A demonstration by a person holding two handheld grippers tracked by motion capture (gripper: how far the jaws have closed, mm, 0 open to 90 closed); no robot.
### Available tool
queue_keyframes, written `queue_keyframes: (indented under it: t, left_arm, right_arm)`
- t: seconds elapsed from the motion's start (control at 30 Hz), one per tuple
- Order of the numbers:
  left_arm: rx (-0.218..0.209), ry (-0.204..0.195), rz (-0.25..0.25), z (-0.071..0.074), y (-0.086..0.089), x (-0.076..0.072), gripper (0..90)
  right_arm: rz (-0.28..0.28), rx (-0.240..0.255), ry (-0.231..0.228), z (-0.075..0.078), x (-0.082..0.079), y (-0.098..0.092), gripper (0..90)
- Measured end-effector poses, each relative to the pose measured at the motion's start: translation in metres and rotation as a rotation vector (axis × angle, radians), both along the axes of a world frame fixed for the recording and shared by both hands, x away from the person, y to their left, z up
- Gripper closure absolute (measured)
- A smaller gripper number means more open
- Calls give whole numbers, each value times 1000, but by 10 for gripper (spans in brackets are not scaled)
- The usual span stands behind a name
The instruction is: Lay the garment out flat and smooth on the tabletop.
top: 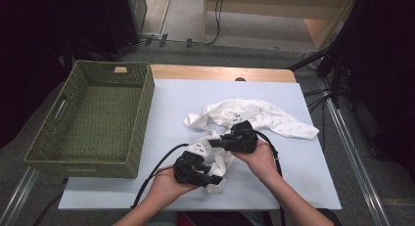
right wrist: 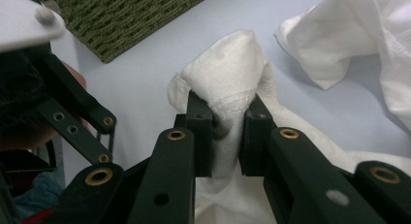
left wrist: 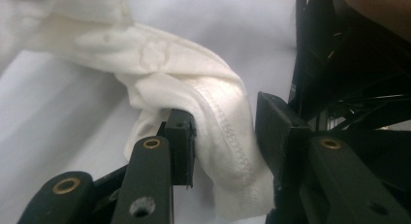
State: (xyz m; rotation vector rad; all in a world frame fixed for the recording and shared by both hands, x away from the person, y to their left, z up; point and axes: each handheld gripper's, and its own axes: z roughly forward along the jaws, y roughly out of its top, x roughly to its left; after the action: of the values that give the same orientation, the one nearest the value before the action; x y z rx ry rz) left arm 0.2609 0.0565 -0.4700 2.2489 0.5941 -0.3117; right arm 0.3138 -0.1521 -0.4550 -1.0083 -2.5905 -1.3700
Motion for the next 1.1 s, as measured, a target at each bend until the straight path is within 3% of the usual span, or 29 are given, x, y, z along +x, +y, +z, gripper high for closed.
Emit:
queue_keyframes:
  t: [0.17, 0.27, 0.37, 0.43, 0.67, 0.73, 0.8, 0.87, 1.1]
  left_arm:
    - [31, 17, 45, -2, 12, 6, 504]
    - [39, 20, 69, -4, 18, 9, 408]
    - [35, 49, 100, -7, 25, 14, 296]
    - [52, 35, 130, -8, 27, 15, 228]
    - [29, 7, 160, 1, 36, 18, 228]
    - [16, 1, 174, 4, 38, 18, 238]
    - [5, -4, 180, 7, 42, 18, 249]
    - [2, -12, 196, 10, 47, 19, 250]
    - [-18, -42, 252, 18, 59, 24, 259]
  right_arm:
    - [14, -11, -10, -1, 3, 4, 761]
    - [17, -13, -9, 0, 4, 5, 760]
    - [18, -13, -9, 0, 6, 6, 759]
    - [24, -18, -6, -1, 6, 8, 759]
    - [33, -22, 2, -4, 7, 14, 727]
    - [40, -20, 13, -6, 8, 16, 649]
    - [50, -15, 35, -7, 10, 17, 492]
    - [43, -20, 31, -6, 10, 16, 419]
    - [23, 2, -2, 4, 5, 1, 365]
